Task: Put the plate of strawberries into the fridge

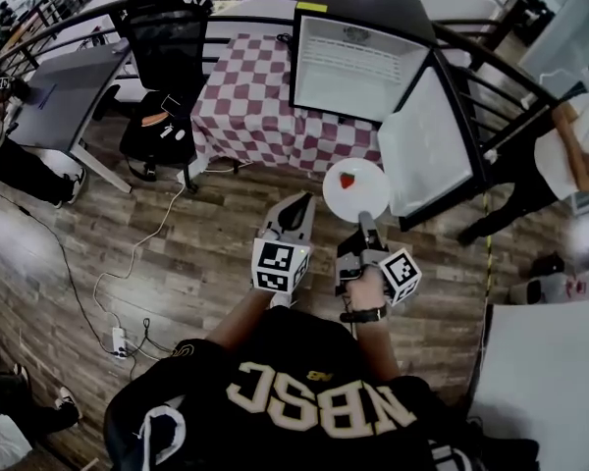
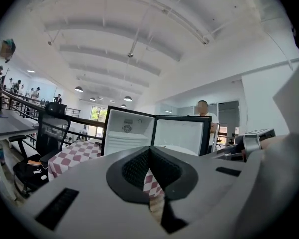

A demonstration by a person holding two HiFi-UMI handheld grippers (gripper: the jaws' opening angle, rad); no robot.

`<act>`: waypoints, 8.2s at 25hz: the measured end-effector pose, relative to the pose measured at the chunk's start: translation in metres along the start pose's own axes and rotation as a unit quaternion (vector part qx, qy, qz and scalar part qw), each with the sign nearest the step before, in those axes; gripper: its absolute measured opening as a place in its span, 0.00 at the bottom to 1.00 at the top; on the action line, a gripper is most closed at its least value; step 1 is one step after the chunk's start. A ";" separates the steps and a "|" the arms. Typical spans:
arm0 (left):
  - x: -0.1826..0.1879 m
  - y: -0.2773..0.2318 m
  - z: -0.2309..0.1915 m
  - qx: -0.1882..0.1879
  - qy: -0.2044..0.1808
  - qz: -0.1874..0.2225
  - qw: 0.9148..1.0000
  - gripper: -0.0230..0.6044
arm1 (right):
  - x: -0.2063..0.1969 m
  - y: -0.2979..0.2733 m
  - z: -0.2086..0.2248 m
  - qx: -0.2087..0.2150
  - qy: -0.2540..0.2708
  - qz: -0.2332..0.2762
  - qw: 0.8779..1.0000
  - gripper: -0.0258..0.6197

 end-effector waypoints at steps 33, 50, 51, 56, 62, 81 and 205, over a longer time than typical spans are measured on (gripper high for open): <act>0.041 -0.247 -0.112 0.059 -0.012 -0.001 0.998 0.06 | 0.071 -0.278 -0.033 0.052 -0.041 -0.070 0.995 0.09; 0.041 -0.311 -0.121 0.080 -0.019 -0.003 0.997 0.06 | 0.118 -0.328 -0.030 0.042 -0.048 -0.072 0.995 0.09; 0.040 -0.312 -0.121 0.078 -0.024 -0.001 0.997 0.06 | 0.120 -0.329 -0.028 0.041 -0.045 -0.070 0.996 0.09; 0.045 -0.334 -0.130 0.058 -0.021 0.003 0.998 0.06 | 0.134 -0.345 -0.022 0.043 -0.030 -0.052 0.997 0.09; 0.049 -0.364 -0.130 0.020 -0.031 -0.007 0.999 0.06 | 0.139 -0.359 -0.027 0.015 -0.058 -0.026 0.998 0.09; 0.055 -0.414 -0.160 -0.008 -0.031 -0.011 0.999 0.06 | 0.153 -0.424 -0.018 0.006 -0.060 0.002 0.998 0.09; 0.046 -0.401 -0.218 0.023 -0.008 -0.033 0.999 0.06 | 0.156 -0.519 -0.006 0.030 -0.052 0.022 0.998 0.09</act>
Point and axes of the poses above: the fingertips, and each gripper's own axes: y backward along the fingers, z to its right, x out of its top, the point moved 8 cm from there along y, backward along the fingers, and after that the axes turned 2 degrees about x, right-handed, at the moved point
